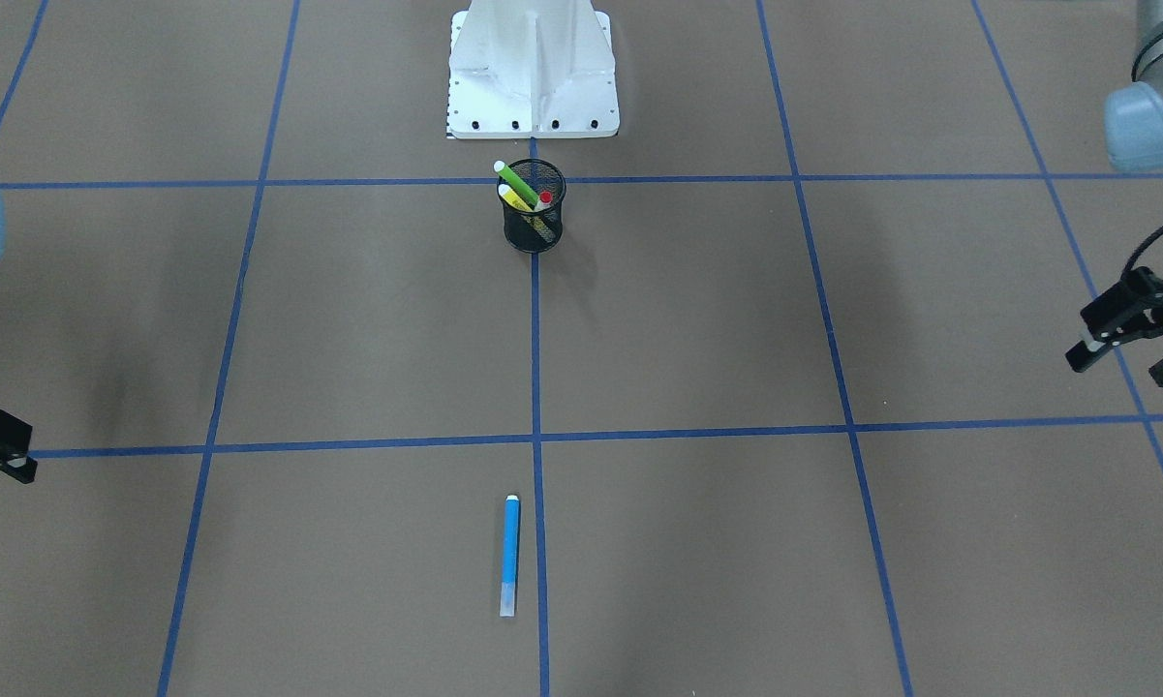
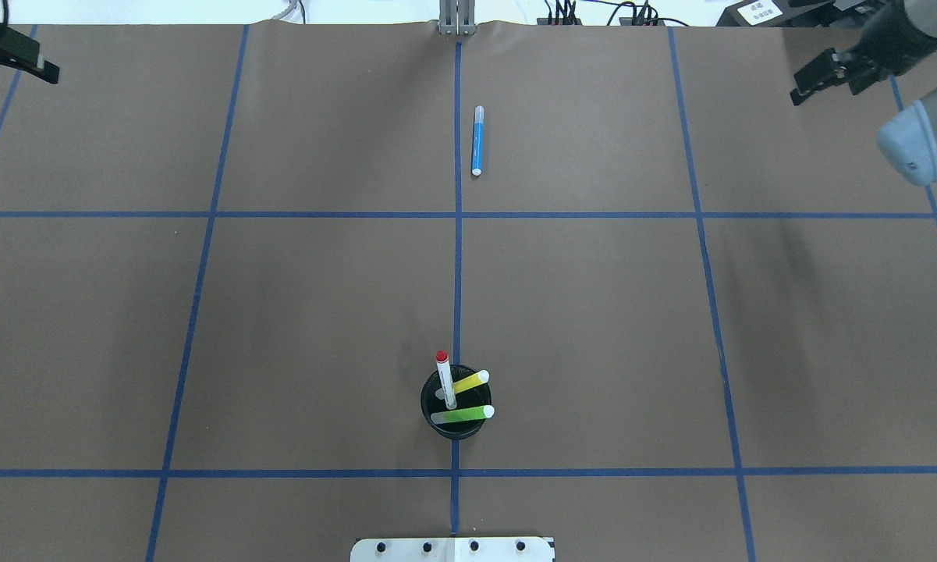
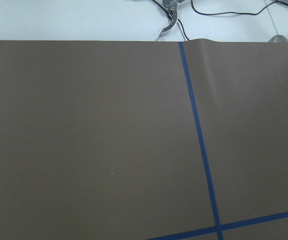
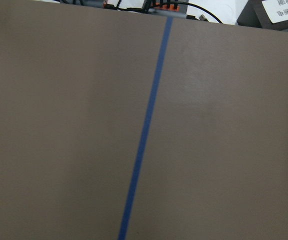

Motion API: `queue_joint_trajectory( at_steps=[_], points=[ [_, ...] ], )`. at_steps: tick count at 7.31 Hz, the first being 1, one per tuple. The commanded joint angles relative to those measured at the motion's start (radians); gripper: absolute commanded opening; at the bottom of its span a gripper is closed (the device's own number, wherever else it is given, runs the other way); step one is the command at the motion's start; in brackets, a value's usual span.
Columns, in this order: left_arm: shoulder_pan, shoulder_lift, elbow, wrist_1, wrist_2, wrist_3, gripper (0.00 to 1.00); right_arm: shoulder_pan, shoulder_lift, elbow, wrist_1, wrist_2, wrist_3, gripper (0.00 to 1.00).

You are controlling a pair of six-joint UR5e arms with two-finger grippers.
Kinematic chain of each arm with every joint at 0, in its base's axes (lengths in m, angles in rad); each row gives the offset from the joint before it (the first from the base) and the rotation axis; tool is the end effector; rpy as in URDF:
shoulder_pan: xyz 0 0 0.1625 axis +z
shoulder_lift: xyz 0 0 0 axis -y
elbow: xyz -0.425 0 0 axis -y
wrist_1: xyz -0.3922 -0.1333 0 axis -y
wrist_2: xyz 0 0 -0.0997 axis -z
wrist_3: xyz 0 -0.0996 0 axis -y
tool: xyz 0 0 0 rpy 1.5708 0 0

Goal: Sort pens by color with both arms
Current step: 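Raise the right gripper away while the left arm swings in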

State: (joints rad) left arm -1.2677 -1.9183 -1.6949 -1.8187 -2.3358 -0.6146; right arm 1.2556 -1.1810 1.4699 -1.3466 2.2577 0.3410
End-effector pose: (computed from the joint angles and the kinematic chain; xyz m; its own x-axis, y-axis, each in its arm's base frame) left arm 0.1226 -0.6076 0.3722 0.5807 0.1179 -0.8056 0.1350 0.9618 0.2381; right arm -0.1386 -0.6512 0.4620 0.6922 -0.2278 0.6848 0.0410 0.9598 0.2778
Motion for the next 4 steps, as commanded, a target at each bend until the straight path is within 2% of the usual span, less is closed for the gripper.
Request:
queue_joint_trajectory(
  at_steps=[1, 2, 4],
  points=[
    [0.152, -0.105, -0.089, 0.203, 0.114, -0.134, 1.00, 0.057, -0.080, 0.044, -0.130, 0.013, -0.149, 1.00],
    [0.231, -0.119, -0.112, 0.203, 0.175, -0.259, 1.00, 0.050, -0.063, 0.120, -0.264, 0.000, -0.145, 1.00],
    [0.342, -0.195, -0.121, 0.203, 0.222, -0.507, 1.00, 0.016, -0.063, 0.203, -0.287, 0.008, -0.021, 1.00]
  ],
)
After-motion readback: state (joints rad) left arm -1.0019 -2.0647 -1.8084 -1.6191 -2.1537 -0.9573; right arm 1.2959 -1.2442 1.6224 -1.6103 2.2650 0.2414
